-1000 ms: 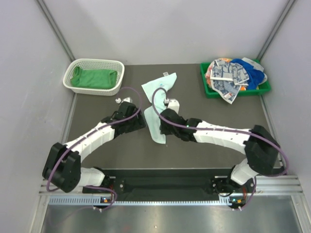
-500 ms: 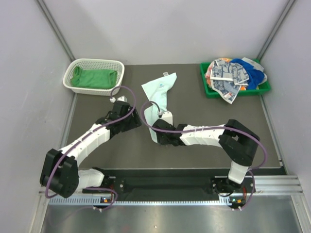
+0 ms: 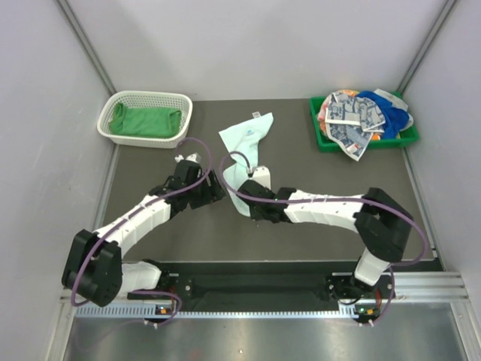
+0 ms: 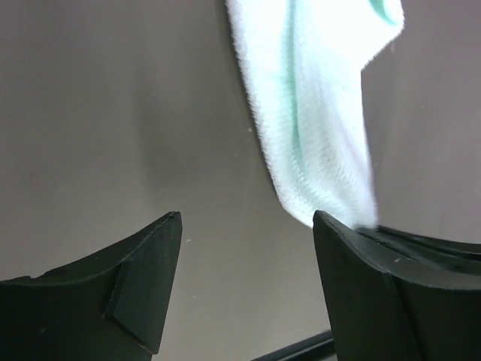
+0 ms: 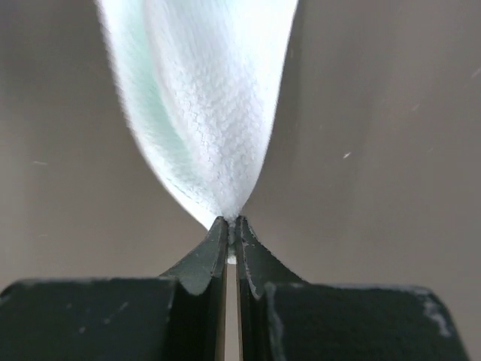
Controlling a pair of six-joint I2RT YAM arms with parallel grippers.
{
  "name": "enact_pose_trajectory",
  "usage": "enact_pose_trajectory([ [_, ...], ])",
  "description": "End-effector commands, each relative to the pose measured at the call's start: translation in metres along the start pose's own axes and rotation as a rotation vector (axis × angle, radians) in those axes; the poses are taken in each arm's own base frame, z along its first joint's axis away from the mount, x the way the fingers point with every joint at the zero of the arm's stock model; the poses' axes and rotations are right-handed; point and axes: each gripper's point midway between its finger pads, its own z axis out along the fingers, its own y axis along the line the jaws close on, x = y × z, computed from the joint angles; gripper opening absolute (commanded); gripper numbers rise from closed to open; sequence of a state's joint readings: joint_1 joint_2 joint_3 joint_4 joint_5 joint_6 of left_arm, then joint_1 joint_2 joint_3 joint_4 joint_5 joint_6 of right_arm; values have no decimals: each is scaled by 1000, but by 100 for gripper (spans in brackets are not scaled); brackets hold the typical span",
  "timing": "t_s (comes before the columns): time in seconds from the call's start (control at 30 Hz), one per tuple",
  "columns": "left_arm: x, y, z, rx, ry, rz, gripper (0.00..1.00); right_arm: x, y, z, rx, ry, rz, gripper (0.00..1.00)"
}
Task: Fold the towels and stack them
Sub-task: Flatten out the crumpled towel
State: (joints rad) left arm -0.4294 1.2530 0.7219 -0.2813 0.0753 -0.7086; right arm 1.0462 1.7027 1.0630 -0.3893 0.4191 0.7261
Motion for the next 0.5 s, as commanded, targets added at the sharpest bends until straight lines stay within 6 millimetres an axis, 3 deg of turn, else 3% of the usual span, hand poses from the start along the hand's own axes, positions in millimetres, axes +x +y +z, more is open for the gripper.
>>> enact_pose_trajectory([
  [0.0,-4,-22,5,125,-14,-1,75,-88,8,-62,-76,-194,46,0],
  [0.1,-7,-28,8,160,-27,-10,77,-131,11,-91,-103,-267,50,0],
  [0.2,-11,-33,11,182,-39,-20,77,-155,9,-103,-104,-295,41,0],
  [0.47,-22,-55,23,281,-61,-29,75,-194,1,-105,-100,-307,29,0],
])
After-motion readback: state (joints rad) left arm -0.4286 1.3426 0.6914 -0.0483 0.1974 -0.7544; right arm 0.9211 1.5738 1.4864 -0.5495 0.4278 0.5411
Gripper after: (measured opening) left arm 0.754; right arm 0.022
